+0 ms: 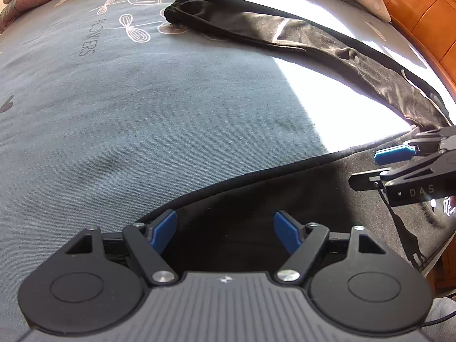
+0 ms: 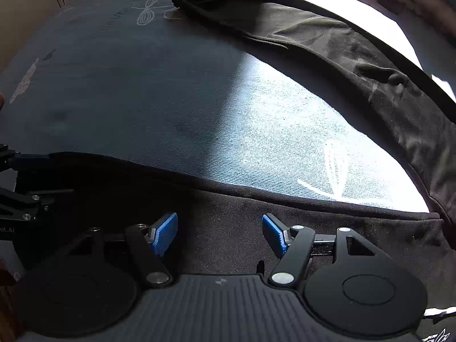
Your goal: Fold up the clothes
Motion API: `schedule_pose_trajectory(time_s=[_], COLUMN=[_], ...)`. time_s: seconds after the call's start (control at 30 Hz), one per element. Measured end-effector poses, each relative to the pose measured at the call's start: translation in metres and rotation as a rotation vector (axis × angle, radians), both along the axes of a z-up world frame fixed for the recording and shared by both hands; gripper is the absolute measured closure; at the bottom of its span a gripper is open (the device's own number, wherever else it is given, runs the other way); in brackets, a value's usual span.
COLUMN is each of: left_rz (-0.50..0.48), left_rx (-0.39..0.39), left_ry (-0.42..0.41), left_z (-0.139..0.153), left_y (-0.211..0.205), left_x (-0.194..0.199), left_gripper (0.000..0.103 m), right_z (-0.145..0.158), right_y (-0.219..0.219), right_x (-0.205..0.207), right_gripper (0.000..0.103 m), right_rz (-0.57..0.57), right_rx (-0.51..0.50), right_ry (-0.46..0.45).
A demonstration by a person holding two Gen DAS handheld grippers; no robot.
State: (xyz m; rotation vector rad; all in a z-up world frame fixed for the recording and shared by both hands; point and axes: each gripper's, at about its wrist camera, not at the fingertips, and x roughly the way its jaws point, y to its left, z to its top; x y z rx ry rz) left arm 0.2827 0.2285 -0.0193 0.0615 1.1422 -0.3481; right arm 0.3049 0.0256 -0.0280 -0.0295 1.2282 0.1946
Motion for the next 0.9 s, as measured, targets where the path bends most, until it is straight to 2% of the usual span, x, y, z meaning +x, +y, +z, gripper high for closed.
schedule_pose_trajectory(time_s=[0.33, 0.47, 0.6, 0.77, 0.9], left_rz=[0.009, 0.005, -0.003, 0.000, 0.002], left_rx=[-0.004, -0.007, -0.006, 0.016, 0.038], left_ry=[0.012, 0.018, 0.009, 0.038, 0.013], left_z=[-0.005, -0.006, -0.004, -0.018, -0.024], left_y=[-0.001, -0.002, -0.004, -0.003, 0.000], left_x=[-0.001, 0.000, -0.001, 0.001, 0.003], left_gripper=[0.027, 0.027, 0.027, 0.027, 0.026], right_z=[-0.002, 0.006, 0.016, 0.016, 0.015], right_y=[0.004, 0.012, 0.028, 0.044, 0.049], right_x=[-0.001, -0.004, -0.011, -0.010, -0.008], right_gripper=[0.033, 0.033, 0.033, 0.033, 0.033], right_rz=[0.006, 0.031, 0.111, 0.146, 0.156], right_rx=[0.013, 0.070, 0.156, 0.201, 0.203], right_ry=[0.013, 0.021, 0.006, 0.026, 0.033])
